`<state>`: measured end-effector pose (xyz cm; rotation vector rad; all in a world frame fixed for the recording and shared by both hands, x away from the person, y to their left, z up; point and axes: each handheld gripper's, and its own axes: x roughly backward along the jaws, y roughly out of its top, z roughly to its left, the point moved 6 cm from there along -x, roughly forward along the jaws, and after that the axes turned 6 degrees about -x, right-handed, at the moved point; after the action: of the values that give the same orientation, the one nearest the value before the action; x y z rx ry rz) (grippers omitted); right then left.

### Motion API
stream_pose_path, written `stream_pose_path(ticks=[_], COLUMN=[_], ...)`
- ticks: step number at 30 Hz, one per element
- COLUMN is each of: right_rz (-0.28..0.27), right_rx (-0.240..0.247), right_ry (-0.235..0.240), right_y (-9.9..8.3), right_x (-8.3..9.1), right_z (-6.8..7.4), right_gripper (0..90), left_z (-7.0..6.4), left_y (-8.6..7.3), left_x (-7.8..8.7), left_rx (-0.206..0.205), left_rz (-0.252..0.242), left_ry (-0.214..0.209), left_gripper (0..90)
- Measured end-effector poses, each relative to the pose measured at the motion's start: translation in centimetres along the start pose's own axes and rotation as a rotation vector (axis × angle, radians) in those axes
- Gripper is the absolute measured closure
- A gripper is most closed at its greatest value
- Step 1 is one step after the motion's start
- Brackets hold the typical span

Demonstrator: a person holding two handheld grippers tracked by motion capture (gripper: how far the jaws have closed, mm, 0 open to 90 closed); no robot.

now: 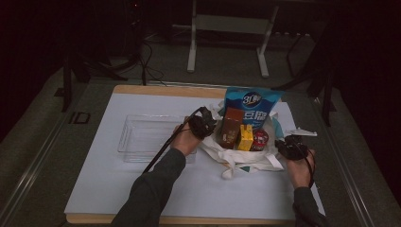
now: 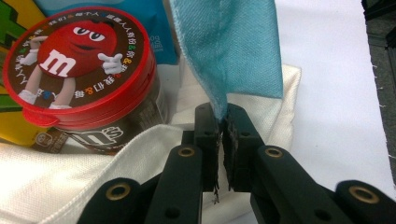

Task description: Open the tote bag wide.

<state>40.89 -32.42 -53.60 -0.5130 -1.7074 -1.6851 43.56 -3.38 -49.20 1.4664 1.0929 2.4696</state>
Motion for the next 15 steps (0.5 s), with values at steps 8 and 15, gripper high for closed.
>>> stream_pose_path(ticks=[8, 15], right_rz=[0.000, -0.002], right_rx=[-0.007, -0.005], right_ry=[0.009, 0.005], right_y=[-0.1, -0.1], right_x=[-0.2, -0.2], right_z=[-0.2, -0.1], right_gripper=[85.0, 85.0], left_z=[0.3, 0.3], left_y=[-1.3, -1.5], left_x=[-2.5, -3.4], left_rx=[0.038, 0.067], left_rz=[0.095, 0.135], left_ry=[-0.017, -0.016], left_gripper=[86.3, 85.8])
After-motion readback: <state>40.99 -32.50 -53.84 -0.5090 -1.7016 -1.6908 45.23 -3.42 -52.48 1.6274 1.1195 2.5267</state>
